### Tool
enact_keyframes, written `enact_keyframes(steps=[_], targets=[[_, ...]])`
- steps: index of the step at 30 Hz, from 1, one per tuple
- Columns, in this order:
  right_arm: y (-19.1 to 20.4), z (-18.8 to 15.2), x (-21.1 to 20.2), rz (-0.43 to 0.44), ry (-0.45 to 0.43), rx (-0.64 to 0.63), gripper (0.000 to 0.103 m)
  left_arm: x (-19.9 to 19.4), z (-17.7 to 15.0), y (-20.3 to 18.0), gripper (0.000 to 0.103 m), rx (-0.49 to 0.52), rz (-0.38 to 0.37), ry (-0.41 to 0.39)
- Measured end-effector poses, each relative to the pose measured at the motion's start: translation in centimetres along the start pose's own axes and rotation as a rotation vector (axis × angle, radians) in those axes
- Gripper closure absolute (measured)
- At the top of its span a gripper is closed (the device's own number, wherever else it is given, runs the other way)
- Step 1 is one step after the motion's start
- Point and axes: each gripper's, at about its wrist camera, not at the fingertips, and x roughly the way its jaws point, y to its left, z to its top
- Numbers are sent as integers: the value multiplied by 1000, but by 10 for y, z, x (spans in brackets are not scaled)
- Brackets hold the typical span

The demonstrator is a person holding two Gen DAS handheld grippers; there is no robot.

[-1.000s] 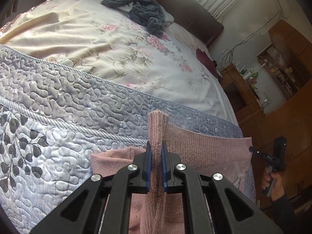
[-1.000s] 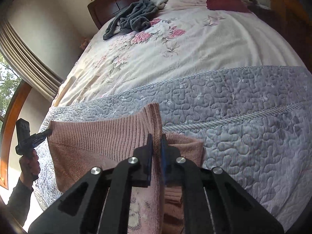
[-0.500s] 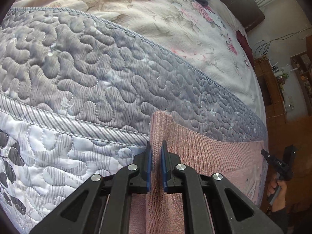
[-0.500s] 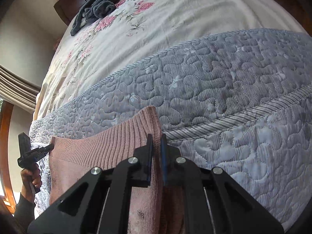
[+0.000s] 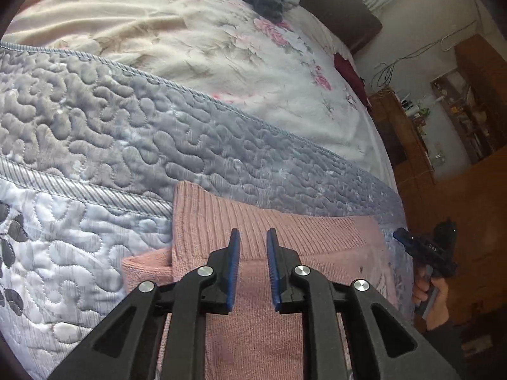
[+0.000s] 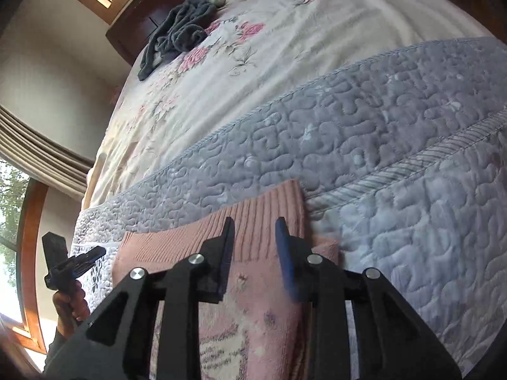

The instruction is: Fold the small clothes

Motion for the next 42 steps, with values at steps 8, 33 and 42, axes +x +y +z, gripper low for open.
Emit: enact_keyframes(steps=[8, 33, 42], targets=[[-28, -27, 14, 4, 64, 72, 88, 10, -16, 26, 100, -61, 91, 35], [21, -162, -13, 180, 210, 26, 102, -23, -183, 0, 101, 29, -49, 128], [124, -200, 38, 216, 319, -192, 98, -6, -190, -11, 86, -30, -88, 143]])
